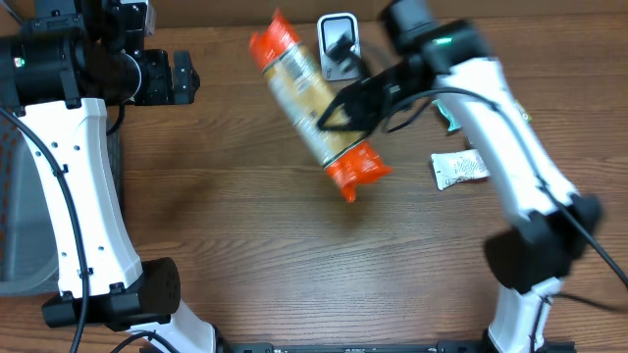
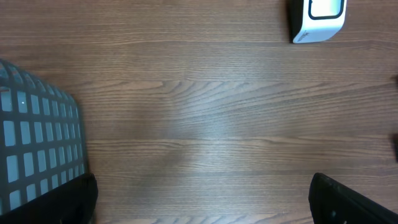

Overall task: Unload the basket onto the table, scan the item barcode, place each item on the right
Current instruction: 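Lift the spaghetti pack and swing it toward the scanner, then hold the spaghetti pack in front of the scanner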

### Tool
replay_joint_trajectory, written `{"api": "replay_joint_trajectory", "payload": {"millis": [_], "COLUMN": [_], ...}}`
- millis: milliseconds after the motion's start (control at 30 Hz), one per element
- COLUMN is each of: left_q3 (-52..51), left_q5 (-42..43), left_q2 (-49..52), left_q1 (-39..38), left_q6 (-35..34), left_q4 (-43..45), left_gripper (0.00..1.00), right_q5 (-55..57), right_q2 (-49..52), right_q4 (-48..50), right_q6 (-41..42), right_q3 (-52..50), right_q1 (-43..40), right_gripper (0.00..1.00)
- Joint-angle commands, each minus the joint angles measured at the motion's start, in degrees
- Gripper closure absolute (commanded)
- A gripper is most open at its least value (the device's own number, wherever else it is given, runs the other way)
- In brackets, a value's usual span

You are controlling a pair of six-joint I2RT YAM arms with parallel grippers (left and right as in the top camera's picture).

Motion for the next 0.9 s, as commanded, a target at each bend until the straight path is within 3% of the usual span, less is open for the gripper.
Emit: {"api": "replay_joint_trajectory", "payload": {"millis": [0,200,600,733,867], "left_q3": [0.9,0.9,0.9,0.9,0.9], "left_q5": [0.4,0.4,0.4,0.4,0.4], "left_q2": [-0.7,-0.7,-0.7,-0.7,-0.7], "left_q1": [0.3,0.3,0.3,0.3,0.2], "left_q6": [1.1,1.1,1.1,1.1,1.1], "left_q4": [0.1,0.1,0.1,0.1,0.1], "left_gripper": [0.01,0.0,0.01,0.0,0.0], "right_q5": [-9.6,-11.0,-8.2,8.0,36.1], "right_q2": [-7.5,-9.5,-9.5,-8.9,-7.4], "right_q4": [1.0,0.7,1.5,5.0,9.9], "right_q6": [-2.7,-2.7,-2.0,6.4,13.0], "right_q3": [1.2,1.2,1.2,1.2,1.2], "right_q1": [-3.7,-7.7,-7.7,-6.8,-3.0], "right_gripper": [0.96,0.96,0.96,0.96,0.96]}}
